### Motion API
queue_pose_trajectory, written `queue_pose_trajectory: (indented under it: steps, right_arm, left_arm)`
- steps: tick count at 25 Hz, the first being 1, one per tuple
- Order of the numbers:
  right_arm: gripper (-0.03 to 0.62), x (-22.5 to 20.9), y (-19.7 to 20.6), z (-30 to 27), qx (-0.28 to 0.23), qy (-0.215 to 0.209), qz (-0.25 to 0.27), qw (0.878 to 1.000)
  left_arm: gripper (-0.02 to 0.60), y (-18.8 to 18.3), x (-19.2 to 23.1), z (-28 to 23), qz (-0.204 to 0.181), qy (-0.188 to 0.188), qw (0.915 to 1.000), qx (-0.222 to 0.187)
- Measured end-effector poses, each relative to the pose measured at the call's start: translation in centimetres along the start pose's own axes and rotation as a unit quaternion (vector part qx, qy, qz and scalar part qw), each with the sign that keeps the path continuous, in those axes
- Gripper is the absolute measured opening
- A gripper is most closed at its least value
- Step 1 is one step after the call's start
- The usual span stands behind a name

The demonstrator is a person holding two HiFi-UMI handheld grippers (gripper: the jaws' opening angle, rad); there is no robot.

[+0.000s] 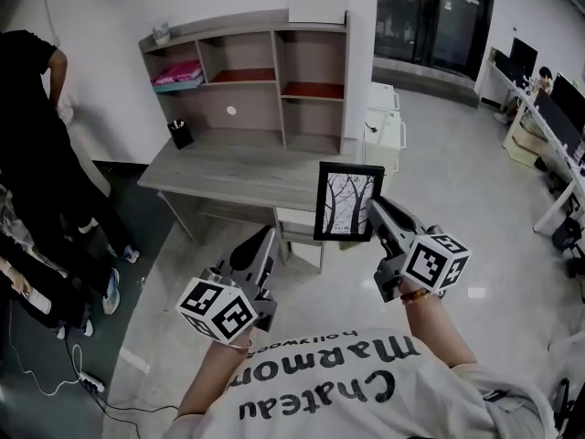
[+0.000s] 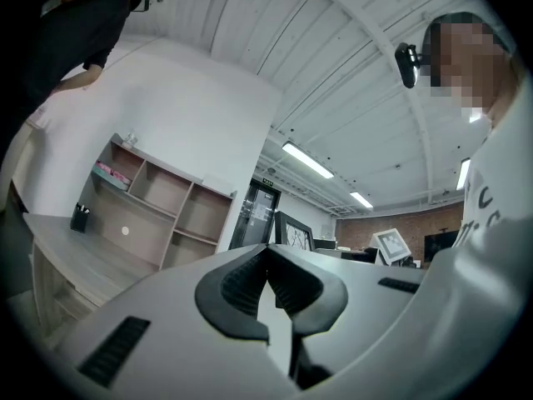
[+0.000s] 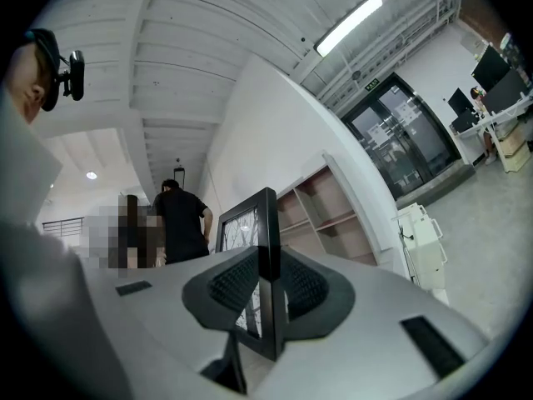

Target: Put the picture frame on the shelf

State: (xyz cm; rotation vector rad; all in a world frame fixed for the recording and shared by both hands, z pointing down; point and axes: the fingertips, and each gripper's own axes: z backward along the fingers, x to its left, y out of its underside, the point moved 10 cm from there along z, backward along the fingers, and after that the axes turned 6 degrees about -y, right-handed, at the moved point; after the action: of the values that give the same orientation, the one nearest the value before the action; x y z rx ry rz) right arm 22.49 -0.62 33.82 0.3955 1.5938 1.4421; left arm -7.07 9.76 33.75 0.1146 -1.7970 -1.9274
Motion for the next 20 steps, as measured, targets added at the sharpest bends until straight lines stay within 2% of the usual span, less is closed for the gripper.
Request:
queue_pose_trajectory:
  steps: [5,9,14,17,20]
  right_arm:
    - [0.089,-2.2,0.1,-1.0,0.014,-0.010,0.013,1.000]
    - [0.089,-4.4,1.3,-1.4,0.028,0.002,-0.024,0.999]
    - [0.087,-5.8,2.5,-1.4,0.047,0.014,-0.051,0.997]
    - [0.087,-7.0,2.5,-1.3,0.050,0.023,-0.046,0.997]
    - [0.087,-8.6,2.9,-1.2,0.053,0.040,-0.055,0.996]
  left_arm:
    - [0.017,1.4,0.5,-1.9,0.018,-0.012,0.9998,-0.001]
    - [0.017,2.6,1.2,-2.9,0.028,-0.038,0.9987,0.017]
    - [0.017,3.6,2.5,-4.0,0.068,-0.074,0.9945,0.027]
    - [0.017,4.1,2.5,-5.7,0.073,-0.065,0.9946,0.033]
    - [0.017,4.7,2.2,-7.8,0.059,-0.046,0.9959,0.050]
